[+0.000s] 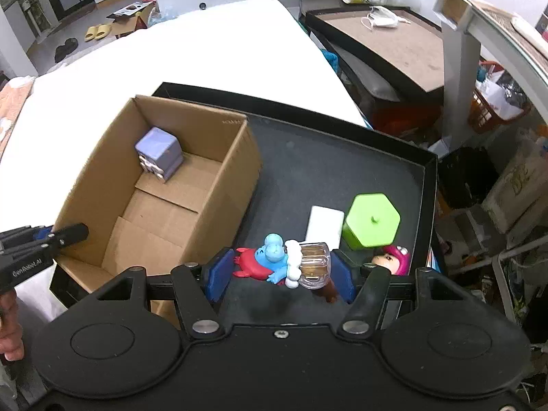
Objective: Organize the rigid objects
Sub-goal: 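Close the right gripper on the blue-red figure and lift it, then lower the blue-red figure into the box beside the lavender toy and release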
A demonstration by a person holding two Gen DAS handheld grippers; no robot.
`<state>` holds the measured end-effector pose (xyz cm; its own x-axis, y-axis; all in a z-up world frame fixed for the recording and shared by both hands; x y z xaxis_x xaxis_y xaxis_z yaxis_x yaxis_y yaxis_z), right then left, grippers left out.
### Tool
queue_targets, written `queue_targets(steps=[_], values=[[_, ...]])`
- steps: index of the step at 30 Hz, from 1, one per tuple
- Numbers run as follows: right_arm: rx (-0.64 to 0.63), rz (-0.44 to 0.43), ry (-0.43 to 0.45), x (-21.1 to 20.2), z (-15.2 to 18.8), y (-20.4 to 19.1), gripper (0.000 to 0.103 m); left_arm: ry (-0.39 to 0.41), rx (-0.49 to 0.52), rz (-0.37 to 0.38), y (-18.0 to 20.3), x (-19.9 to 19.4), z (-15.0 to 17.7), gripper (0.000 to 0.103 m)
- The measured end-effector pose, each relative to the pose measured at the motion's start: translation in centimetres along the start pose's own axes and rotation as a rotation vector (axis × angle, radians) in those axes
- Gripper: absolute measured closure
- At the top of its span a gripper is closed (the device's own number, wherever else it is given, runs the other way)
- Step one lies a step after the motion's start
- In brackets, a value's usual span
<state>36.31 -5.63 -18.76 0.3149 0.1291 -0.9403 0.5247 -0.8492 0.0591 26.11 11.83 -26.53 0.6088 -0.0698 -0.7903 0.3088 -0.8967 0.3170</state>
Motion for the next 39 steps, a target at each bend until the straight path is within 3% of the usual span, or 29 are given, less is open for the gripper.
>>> queue_targets(steps=[17,28,34,38,39], values=[[-0.107,-0.025,0.071,-0.8,-4.2,-5.4,0.043,-0.002,0.003,0.003,-0.1,0.1,0.0,0.087],[-0.218,0.006,0.096,0.0,-6.2,-9.1,0.043,0.0,0.002,0.007,-0.1,0.2,0.0,0.087],[-0.274,0.035,0.15,-0.3,-7.8,-10.8,0.043,-0.003,-0.007,0.015,-0.2,0.2,0.0,0.087],[-0.309,0.091,0.213,-1.0,-8.4,-11.1,0.017,-0.003,-0.012,0.018,-0.4,0.1,-0.1,0.085],[-0.307,0.092,0.215,-1.1,-8.5,-11.1,0.015,-0.005,-0.012,0.028,-0.3,0.2,0.0,0.085]])
Point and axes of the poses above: each gripper's, at about its wrist camera, not at the fingertips, and x roughly the way its jaws point, y to its right, z to its underside, the point moved 10 cm from there along x, roughly the way its jaws point, and after that the axes turned 5 degrees about -y, right-handed, at the moved point
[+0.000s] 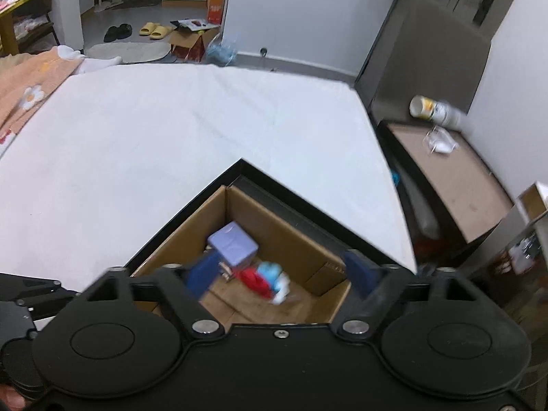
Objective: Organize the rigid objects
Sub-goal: 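Lower the blue-red figure into the box beside the lavender toy and release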
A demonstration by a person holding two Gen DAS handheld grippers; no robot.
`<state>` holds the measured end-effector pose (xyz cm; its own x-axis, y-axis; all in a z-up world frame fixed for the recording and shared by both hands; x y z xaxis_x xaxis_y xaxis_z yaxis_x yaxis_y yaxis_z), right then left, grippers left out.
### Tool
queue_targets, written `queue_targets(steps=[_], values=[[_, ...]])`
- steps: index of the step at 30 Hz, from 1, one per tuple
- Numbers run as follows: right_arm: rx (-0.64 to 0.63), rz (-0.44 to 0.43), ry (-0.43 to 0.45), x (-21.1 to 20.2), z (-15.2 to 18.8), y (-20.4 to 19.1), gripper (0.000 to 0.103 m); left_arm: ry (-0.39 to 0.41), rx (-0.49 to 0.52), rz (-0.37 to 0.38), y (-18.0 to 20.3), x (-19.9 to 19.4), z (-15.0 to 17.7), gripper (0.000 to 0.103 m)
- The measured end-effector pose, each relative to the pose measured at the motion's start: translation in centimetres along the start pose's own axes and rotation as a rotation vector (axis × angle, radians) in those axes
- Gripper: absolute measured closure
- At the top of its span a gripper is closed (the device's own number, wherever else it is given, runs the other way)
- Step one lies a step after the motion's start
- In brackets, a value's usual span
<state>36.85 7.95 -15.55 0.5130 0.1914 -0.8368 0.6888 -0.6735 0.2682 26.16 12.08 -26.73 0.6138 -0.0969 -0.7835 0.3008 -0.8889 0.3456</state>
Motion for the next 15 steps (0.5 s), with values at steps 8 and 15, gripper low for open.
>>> queue_targets(steps=[8,15], values=[[0.085,-0.013,-0.02,-0.8,1.5,2.2,0.01,-0.005,-0.007,0.006,0.0,0.0,0.1,0.085],[0.174,-0.017,-0.045,-1.7,4.1,4.9,0.01,-0.005,-0.007,0.004,0.1,0.0,0.1,0.085]])
Point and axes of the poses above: each gripper's, at about its wrist camera, not at the fingertips, and x roughly the way its jaws point, y to its right, z to its underside, the point moved 10 cm from there along x, roughly the way its jaws point, and after that the axes turned 5 degrees about -y, right-handed, at the moved point
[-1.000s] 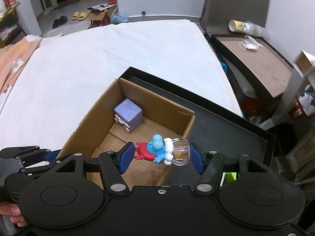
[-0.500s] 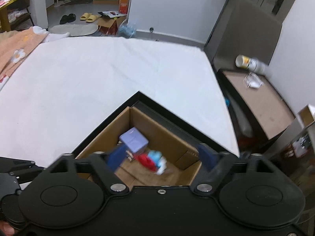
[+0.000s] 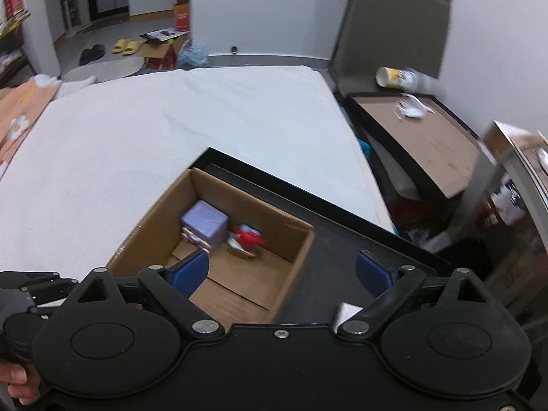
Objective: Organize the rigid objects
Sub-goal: 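Lower the blue-red figure into the box beside the lavender toy and release, then move the right gripper to the pink figure beside the green box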
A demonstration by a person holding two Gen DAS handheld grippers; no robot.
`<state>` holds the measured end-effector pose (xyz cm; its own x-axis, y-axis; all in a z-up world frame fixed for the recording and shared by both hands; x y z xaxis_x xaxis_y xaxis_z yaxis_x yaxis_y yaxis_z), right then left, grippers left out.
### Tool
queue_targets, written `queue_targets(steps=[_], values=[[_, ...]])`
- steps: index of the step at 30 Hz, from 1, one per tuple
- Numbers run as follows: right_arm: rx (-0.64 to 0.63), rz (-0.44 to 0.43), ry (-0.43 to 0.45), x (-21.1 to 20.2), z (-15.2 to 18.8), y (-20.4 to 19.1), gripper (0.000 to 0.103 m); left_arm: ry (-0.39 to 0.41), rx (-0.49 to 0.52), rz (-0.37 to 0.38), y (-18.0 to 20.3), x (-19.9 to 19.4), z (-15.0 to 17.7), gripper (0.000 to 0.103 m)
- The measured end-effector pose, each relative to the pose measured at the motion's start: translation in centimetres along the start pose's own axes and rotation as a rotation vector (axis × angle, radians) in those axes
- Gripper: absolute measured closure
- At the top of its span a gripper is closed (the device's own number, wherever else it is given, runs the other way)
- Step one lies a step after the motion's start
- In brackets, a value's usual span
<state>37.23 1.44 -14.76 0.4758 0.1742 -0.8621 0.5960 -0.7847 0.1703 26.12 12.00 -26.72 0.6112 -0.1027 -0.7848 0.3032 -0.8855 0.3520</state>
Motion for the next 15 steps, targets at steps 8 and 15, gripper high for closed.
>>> queue_targets(steps=[8,15], values=[[0.066,0.008,-0.018,-0.6,2.3,3.1,0.01,0.001,0.005,-0.008,0.0,0.0,0.0,0.085],[0.135,0.017,-0.031,-0.2,4.9,5.9,0.012,0.003,0.012,-0.019,0.1,0.1,0.1,0.085]])
Point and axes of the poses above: each gripper's, at about its wrist camera, not at the fingertips, and x roughly the way its jaws point, y to its right, z to its underside, the point moved 10 cm from there along x, roughly the way its jaws point, and after that the axes turned 5 degrees about -y, right-handed, at the moved point
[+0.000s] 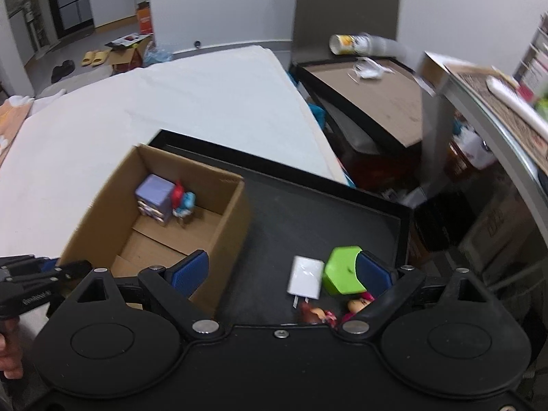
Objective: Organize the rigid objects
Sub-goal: 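Move the right gripper to the pink figure beside the green box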
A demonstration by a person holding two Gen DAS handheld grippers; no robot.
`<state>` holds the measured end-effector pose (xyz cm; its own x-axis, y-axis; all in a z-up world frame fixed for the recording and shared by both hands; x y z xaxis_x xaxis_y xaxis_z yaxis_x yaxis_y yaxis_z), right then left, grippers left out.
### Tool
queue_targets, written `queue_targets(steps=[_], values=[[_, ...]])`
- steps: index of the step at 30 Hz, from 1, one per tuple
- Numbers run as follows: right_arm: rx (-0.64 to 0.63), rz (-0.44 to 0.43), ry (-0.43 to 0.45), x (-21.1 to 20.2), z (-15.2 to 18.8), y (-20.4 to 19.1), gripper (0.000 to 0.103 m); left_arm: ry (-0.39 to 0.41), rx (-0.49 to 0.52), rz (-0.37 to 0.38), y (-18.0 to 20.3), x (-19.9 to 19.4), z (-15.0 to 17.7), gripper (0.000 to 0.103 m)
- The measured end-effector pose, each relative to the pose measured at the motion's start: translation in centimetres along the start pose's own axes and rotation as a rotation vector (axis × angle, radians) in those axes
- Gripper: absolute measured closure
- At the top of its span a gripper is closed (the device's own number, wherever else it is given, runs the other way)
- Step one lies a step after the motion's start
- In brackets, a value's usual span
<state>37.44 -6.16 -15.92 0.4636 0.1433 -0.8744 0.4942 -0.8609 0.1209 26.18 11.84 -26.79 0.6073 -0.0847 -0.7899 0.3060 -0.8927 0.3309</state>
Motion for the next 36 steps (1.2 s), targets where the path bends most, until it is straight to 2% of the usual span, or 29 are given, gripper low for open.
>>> queue_targets(steps=[5,10,12,17,20,28,36], values=[[0.072,-0.003,-0.013,0.9,1.3,2.2,0.022,-0.001,0.003,-0.008,0.1,0.1,0.0,0.085],[0.164,0.034,-0.013,2.2,2.5,5.2,0.027,-0.003,0.013,-0.022,0.3,0.3,0.1,0.085],[0.217,0.027,-0.029,3.1,3.1,6.3,0.038,-0.005,0.016,-0.027,0.3,0.4,0.1,0.085],[0.342,-0.012,-0.056,5.3,5.1,8.6,0.048,-0.001,0.021,-0.036,0.4,0.4,0.1,0.085],[0.424,-0.048,-0.079,6.4,6.2,9.5,0.062,0.0,0.02,-0.041,0.4,0.4,0.1,0.086],[0.514,-0.111,-0.099,8.0,7.1,10.5,0.063,-0.001,0.027,-0.057,0.6,0.4,0.2,0.086],[0.502,-0.083,-0.152,10.6,8.0,10.9,0.062,-0.006,0.03,-0.07,0.7,0.6,0.1,0.086]])
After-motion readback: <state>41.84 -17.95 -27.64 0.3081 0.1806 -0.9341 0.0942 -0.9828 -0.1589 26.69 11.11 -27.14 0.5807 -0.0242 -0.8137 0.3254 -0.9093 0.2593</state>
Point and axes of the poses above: each gripper's, at about its wrist camera, not at the fingertips, and x roughly the way its jaws point, y to its right, z to its underside, the point moved 10 cm from there along x, roughly the way its jaws point, and after that the axes turned 5 degrees about -y, right-handed, at the moved point
